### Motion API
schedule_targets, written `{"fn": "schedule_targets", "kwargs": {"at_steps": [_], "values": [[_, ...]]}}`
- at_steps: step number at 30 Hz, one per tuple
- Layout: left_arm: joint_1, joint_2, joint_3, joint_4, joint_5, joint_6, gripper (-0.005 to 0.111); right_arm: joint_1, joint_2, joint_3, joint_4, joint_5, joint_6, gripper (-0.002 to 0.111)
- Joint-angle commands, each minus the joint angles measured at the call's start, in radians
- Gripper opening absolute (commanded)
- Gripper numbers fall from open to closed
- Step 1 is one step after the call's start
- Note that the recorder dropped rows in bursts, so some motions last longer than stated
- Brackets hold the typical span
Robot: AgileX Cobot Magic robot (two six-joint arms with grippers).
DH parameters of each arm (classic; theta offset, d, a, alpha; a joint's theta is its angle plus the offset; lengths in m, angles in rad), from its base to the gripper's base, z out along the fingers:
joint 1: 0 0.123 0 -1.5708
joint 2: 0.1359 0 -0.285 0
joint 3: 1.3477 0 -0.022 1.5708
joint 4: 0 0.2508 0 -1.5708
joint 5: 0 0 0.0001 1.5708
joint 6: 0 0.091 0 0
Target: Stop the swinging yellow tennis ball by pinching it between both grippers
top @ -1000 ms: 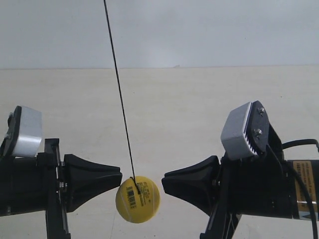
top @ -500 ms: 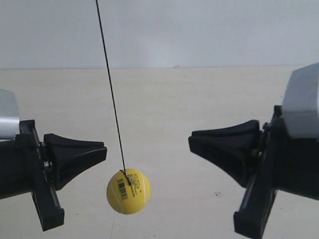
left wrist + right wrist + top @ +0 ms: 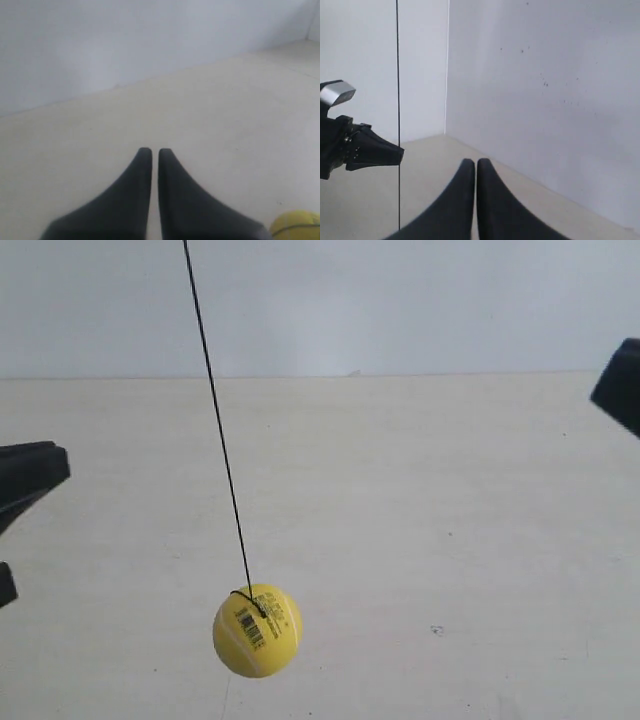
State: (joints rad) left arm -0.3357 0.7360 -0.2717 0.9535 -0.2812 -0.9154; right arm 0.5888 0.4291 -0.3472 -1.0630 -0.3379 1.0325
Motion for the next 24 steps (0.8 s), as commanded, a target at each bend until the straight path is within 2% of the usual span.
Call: {"fn": "schedule_targets", "kwargs": {"at_steps": [1, 8, 13, 24], "values": [[-0.003, -0.175, 0.011, -0.015, 0.093, -0.077, 0.005, 0.000, -0.107, -0.004, 0.003, 0.071, 0.039, 0.000], [-0.003, -0.485, 0.061, -0.015, 0.088, -0.125, 0.005, 0.000, -0.177, -0.002, 0.003, 0.101, 0.043, 0.000], [-0.003, -0.624, 0.061, -0.015, 0.092, -0.137, 0.005, 0.000, -0.177, -0.002, 0.003, 0.101, 0.043, 0.000], [-0.003, -0.695, 0.061, -0.015, 0.090, -0.144, 0.005, 0.000, -0.177, -0.002, 0.003, 0.104, 0.043, 0.000]]}}
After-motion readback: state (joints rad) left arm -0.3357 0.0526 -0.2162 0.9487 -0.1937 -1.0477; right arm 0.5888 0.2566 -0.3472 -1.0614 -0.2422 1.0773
